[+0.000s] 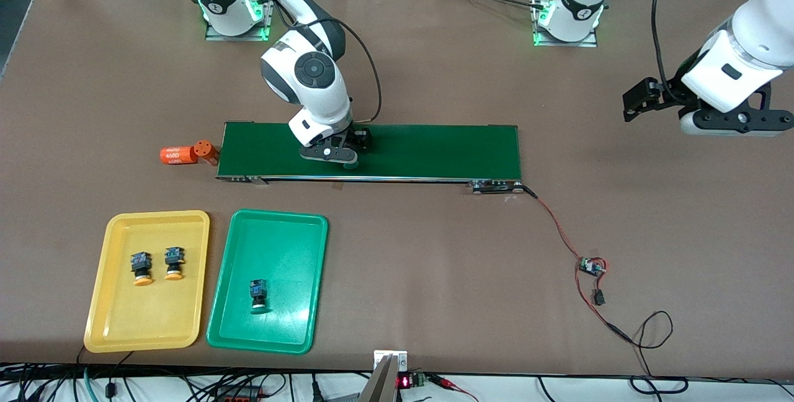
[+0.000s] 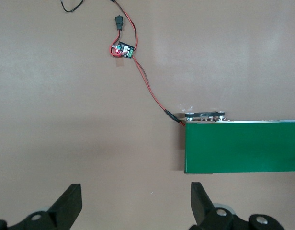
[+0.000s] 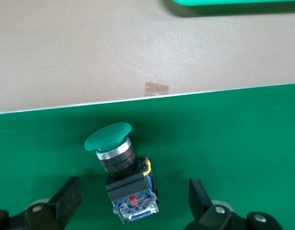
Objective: Sort buttons by color to trays
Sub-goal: 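Return the right gripper to the conveyor and grasp the green button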
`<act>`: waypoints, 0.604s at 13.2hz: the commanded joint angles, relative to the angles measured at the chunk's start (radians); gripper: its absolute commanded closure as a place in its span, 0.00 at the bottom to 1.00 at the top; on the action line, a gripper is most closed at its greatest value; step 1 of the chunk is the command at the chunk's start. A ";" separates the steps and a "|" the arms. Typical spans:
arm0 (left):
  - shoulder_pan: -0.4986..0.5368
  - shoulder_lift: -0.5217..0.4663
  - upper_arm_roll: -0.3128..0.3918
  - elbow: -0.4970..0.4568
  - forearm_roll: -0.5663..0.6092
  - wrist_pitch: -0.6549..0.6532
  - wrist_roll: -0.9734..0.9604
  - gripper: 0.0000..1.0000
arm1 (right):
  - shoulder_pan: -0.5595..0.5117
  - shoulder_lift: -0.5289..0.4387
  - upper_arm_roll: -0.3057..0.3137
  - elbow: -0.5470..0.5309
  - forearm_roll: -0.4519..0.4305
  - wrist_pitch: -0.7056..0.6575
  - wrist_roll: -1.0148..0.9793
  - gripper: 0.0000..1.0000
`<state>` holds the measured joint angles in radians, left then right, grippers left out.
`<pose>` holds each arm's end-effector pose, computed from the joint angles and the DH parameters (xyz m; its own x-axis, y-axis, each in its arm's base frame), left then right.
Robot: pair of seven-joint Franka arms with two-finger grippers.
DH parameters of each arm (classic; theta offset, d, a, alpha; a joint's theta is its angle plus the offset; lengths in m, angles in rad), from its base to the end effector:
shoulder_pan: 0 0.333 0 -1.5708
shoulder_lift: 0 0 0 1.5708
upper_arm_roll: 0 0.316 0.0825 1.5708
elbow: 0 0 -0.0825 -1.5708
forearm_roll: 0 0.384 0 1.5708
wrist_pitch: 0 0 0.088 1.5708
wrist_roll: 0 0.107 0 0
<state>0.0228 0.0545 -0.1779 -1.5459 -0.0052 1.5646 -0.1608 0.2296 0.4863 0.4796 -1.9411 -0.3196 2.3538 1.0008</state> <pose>0.5632 -0.0858 0.6055 0.9993 0.0057 -0.0369 0.0060 -0.9999 0.0090 0.4813 0.3901 0.2554 0.9938 -0.1107 0.0051 -0.1107 -0.9938 0.0051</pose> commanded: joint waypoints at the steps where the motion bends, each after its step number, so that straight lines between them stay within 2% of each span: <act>1: 0.011 0.016 -0.003 0.036 -0.015 -0.028 -0.006 0.00 | -0.003 0.020 0.005 0.018 -0.024 -0.001 0.013 0.06; 2: 0.011 0.016 -0.002 0.036 -0.015 -0.031 -0.006 0.00 | -0.004 0.018 0.005 0.018 -0.024 -0.001 0.006 0.17; 4: 0.011 0.016 -0.002 0.036 -0.013 -0.044 -0.006 0.00 | -0.009 0.018 0.004 0.018 -0.024 -0.002 -0.023 0.50; 6: 0.011 0.018 -0.003 0.036 -0.015 -0.047 -0.006 0.00 | -0.010 0.020 -0.010 0.018 -0.024 -0.005 -0.044 0.74; 7: 0.011 0.016 -0.003 0.036 -0.015 -0.047 -0.008 0.00 | -0.010 0.020 -0.018 0.018 -0.024 -0.007 -0.060 0.81; 8: 0.011 0.018 -0.002 0.036 -0.013 -0.049 -0.006 0.00 | -0.010 0.020 -0.028 0.016 -0.024 -0.008 -0.073 0.83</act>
<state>0.0278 0.0566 -0.1763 -1.5454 -0.0052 1.5459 -0.1621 0.2251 0.4981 0.4626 -1.9382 -0.3241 2.3527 0.9584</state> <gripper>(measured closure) 0.000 0.595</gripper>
